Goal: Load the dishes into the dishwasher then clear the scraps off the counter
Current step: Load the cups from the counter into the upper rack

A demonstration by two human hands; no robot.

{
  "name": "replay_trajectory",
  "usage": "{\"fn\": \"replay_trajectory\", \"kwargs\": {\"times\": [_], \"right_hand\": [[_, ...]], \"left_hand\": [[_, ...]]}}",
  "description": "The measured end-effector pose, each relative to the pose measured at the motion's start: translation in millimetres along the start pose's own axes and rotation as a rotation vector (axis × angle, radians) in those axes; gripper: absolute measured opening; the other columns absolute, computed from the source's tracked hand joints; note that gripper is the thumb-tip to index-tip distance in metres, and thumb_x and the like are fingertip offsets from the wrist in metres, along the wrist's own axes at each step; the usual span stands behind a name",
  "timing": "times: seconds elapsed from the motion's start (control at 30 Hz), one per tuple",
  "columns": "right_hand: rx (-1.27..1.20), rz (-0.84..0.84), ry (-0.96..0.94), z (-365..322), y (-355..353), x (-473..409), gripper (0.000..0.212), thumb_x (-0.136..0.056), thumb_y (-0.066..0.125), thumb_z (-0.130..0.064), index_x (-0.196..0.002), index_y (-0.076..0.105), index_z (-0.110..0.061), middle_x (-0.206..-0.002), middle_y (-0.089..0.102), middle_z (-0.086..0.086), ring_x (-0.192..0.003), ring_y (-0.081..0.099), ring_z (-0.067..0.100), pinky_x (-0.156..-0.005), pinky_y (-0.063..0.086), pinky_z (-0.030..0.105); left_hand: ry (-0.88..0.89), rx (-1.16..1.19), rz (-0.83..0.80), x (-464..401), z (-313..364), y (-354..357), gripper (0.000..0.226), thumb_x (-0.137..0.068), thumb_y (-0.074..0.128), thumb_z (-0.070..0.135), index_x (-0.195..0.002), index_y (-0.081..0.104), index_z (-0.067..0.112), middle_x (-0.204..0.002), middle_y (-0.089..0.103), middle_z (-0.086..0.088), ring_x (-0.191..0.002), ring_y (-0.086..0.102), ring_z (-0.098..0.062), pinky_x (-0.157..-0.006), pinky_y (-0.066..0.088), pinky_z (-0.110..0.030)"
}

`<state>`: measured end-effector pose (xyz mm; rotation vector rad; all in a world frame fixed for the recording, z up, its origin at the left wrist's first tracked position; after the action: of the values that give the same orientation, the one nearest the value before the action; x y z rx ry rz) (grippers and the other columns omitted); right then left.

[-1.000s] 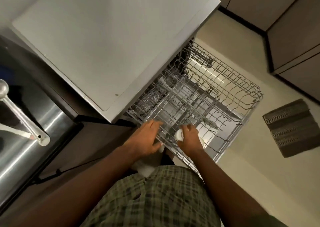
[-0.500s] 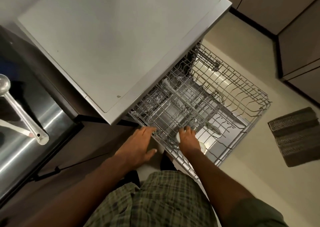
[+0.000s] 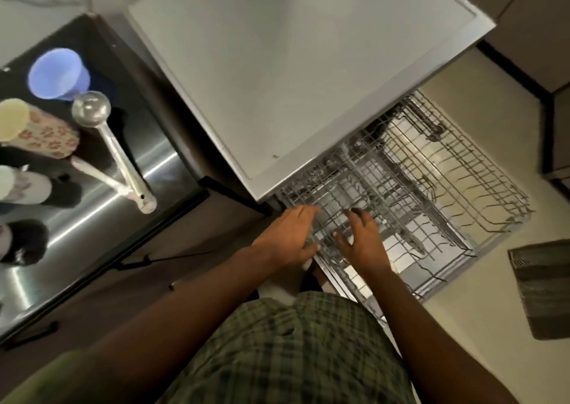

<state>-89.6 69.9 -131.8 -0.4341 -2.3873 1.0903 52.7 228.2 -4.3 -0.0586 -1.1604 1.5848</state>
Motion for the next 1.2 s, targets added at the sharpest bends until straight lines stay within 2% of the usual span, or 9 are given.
{"fn": "replay_trajectory", "kwargs": {"times": [0.2, 0.33, 0.53, 0.63, 0.7, 0.8, 0.97, 1.07, 1.2], "right_hand": [[-0.289, 0.156, -0.174, -86, -43, 4, 0.046, -0.102, 0.068, -0.030, -0.145, 0.057, -0.018, -0.151, 0.048, 0.005, -0.136, 0.047, 0.015, -0.108, 0.046, 0.037], [-0.366, 0.183, -0.365, -144, -57, 5, 0.043, -0.100, 0.063, -0.025, -0.141, 0.060, -0.011, -0.141, 0.059, 0.005, -0.133, 0.055, 0.022, -0.111, 0.047, 0.042], [-0.626, -0.023, -0.423, -260, -36, 12, 0.045, -0.098, 0.064, -0.018, -0.143, 0.058, -0.015, -0.138, 0.063, 0.003, -0.126, 0.064, 0.017, -0.103, 0.053, 0.025], [-0.699, -0.173, -0.434, -317, -8, 12, 0.044, -0.100, 0.061, -0.019, -0.144, 0.058, -0.018, -0.140, 0.065, -0.004, -0.130, 0.062, 0.015, -0.110, 0.051, 0.036], [-0.783, -0.278, -0.395, -354, 8, 14, 0.042, -0.102, 0.059, -0.016, -0.143, 0.058, -0.019, -0.138, 0.067, -0.006, -0.129, 0.063, 0.014, -0.109, 0.052, 0.035], [-0.913, -0.461, -0.273, -407, 37, 16, 0.040, -0.104, 0.056, -0.020, -0.144, 0.058, -0.020, -0.135, 0.069, -0.001, -0.126, 0.066, 0.018, -0.107, 0.054, 0.040], [-1.190, -0.757, 0.014, -466, 93, 10, 0.048, -0.105, 0.050, -0.035, -0.148, 0.053, -0.013, -0.140, 0.066, 0.014, -0.135, 0.061, 0.027, -0.119, 0.040, 0.053], [-1.254, -0.820, 0.123, -489, 120, 8, 0.052, -0.107, 0.048, -0.045, -0.149, 0.053, -0.014, -0.142, 0.065, 0.013, -0.136, 0.059, 0.025, -0.123, 0.036, 0.051], [-1.322, -0.777, 0.193, -502, 140, 5, 0.061, -0.106, 0.045, -0.055, -0.150, 0.051, -0.013, -0.143, 0.065, 0.011, -0.137, 0.059, 0.022, -0.125, 0.033, 0.046]], "left_hand": [[0.032, 0.160, 0.173, 22, -15, -20, 0.079, -0.094, 0.067, 0.035, -0.160, 0.028, 0.014, -0.158, 0.037, -0.011, -0.147, 0.034, -0.026, -0.123, 0.031, -0.043], [0.045, 0.305, 0.361, 59, -34, -40, 0.075, -0.092, 0.072, 0.027, -0.155, 0.037, 0.007, -0.154, 0.043, -0.015, -0.144, 0.038, -0.027, -0.123, 0.029, -0.039], [0.030, 0.429, 0.626, 134, -85, -70, 0.068, -0.093, 0.074, 0.021, -0.152, 0.040, 0.019, -0.148, 0.049, -0.005, -0.138, 0.046, -0.018, -0.118, 0.038, -0.036], [0.016, 0.501, 0.810, 178, -115, -86, 0.060, -0.093, 0.073, 0.017, -0.147, 0.047, 0.016, -0.141, 0.056, -0.003, -0.132, 0.053, -0.014, -0.113, 0.044, -0.034], [-0.043, 0.573, 0.895, 201, -137, -92, 0.056, -0.093, 0.073, 0.015, -0.144, 0.049, 0.017, -0.137, 0.059, 0.001, -0.126, 0.057, -0.008, -0.110, 0.048, -0.030], [-0.157, 0.692, 0.986, 230, -174, -91, 0.054, -0.094, 0.072, 0.019, -0.143, 0.049, 0.025, -0.131, 0.061, 0.006, -0.121, 0.062, -0.010, -0.102, 0.056, -0.037], [-0.326, 0.747, 1.142, 265, -230, -89, 0.056, -0.095, 0.071, 0.017, -0.146, 0.048, 0.017, -0.137, 0.059, 0.006, -0.124, 0.059, -0.002, -0.103, 0.054, -0.027], [-0.423, 0.751, 1.182, 276, -258, -89, 0.062, -0.095, 0.072, 0.022, -0.150, 0.044, 0.019, -0.143, 0.053, 0.005, -0.125, 0.055, -0.001, -0.103, 0.053, -0.026], [-0.497, 0.720, 1.188, 275, -288, -91, 0.075, -0.093, 0.075, 0.029, -0.155, 0.033, 0.022, -0.149, 0.041, 0.004, -0.129, 0.048, -0.006, -0.105, 0.053, -0.031]]}}
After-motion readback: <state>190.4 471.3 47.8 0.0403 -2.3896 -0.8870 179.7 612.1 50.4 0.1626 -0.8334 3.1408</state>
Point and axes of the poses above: each hand's wrist, its own x-axis away from the middle knuckle, its own y-axis out of the palm, z = x × y, the point moved 1 cm from there along -x, towards the middle knuckle
